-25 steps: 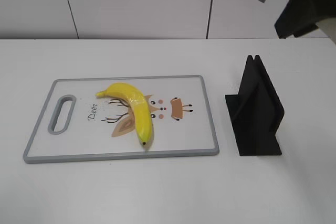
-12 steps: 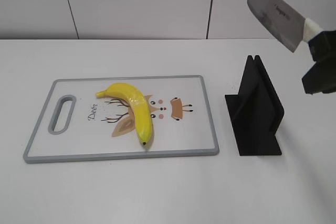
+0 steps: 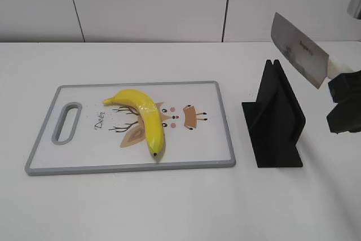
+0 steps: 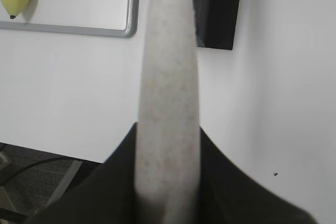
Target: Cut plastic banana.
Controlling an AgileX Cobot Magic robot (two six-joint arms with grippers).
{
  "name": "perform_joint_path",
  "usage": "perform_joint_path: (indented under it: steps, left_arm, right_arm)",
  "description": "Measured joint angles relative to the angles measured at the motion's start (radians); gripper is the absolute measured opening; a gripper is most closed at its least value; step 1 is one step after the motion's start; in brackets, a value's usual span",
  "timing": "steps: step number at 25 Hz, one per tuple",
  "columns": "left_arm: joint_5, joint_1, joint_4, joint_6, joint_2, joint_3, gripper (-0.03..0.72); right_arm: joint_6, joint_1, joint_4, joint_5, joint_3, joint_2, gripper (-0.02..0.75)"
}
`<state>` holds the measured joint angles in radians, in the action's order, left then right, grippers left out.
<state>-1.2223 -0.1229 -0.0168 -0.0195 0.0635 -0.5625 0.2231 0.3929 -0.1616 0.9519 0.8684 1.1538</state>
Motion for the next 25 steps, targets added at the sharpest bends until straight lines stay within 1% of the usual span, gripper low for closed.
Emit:
perform_joint_path:
  steps: [3, 6, 9, 19, 25]
  left_arm:
    - [0.010, 0.000, 0.008, 0.013, -0.062, 0.033, 0.515]
    - [0.092, 0.000, 0.017, 0.020, -0.069, 0.056, 0.515]
    - [0.127, 0.000, 0.017, 0.020, -0.069, 0.072, 0.515]
    - [0.133, 0.000, 0.017, 0.020, -0.069, 0.073, 0.515]
    - [0.133, 0.000, 0.017, 0.020, -0.069, 0.073, 0.511]
  right_arm:
    - [0.010, 0.000, 0.005, -0.007, -0.015, 0.000, 0.179]
    - [0.016, 0.000, 0.010, -0.012, -0.021, 0.007, 0.179]
    - [0.022, 0.000, 0.017, -0.020, -0.023, 0.024, 0.179]
    - [0.039, 0.000, 0.023, -0.095, -0.023, 0.135, 0.179]
    - [0.051, 0.000, 0.071, -0.126, -0.023, 0.165, 0.179]
